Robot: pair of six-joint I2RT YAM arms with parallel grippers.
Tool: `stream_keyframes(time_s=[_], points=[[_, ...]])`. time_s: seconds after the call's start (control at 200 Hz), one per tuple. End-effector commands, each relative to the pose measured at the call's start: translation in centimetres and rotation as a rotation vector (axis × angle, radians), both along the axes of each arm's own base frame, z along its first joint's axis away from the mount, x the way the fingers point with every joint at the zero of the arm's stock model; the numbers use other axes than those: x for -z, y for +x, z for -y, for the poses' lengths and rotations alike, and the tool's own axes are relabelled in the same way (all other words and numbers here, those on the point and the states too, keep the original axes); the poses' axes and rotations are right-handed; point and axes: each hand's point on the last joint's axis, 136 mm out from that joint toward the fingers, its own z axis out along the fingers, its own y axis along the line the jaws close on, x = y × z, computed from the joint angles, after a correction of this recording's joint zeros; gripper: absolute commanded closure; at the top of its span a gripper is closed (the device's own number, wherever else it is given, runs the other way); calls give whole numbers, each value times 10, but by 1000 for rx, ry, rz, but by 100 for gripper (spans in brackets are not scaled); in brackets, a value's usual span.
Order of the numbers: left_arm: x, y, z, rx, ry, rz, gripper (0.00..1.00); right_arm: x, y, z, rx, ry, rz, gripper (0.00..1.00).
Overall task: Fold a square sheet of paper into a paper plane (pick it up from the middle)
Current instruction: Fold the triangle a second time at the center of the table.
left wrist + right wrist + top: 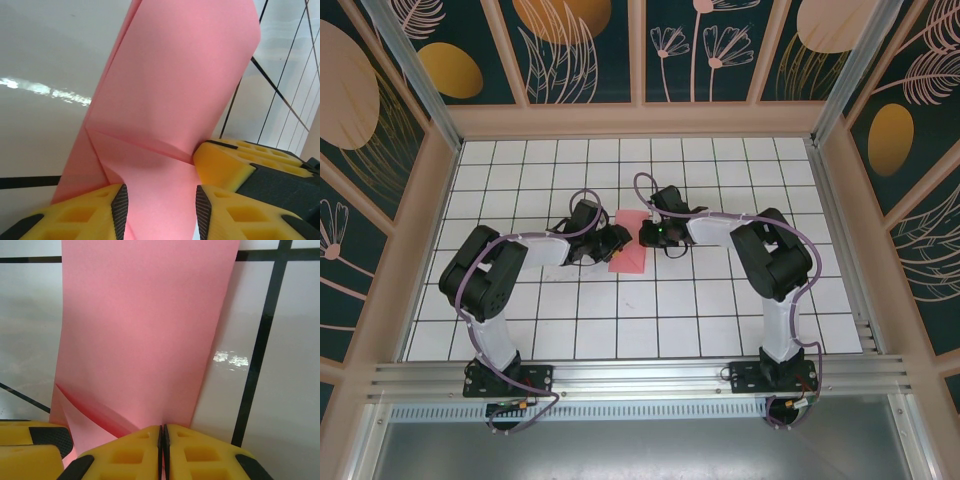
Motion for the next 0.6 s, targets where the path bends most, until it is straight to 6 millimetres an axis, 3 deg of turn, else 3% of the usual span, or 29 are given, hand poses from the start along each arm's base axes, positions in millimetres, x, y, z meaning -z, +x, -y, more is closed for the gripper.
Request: stream_keyframes(time_s=[0.0,0.11,0.235,0.595], points=[[8,-6,-5,20,37,-11,61,-31,4,-4,-22,39,45,86],[9,-4,-2,28,28,-6,68,-64,8,-10,-38,87,96,85],[10,-1,-3,34,47,-1,74,-77,0,-11,-50,106,106,86],[20,-2,-8,43,106,-25,77,-45,-33,-14,-103,64,19,89]])
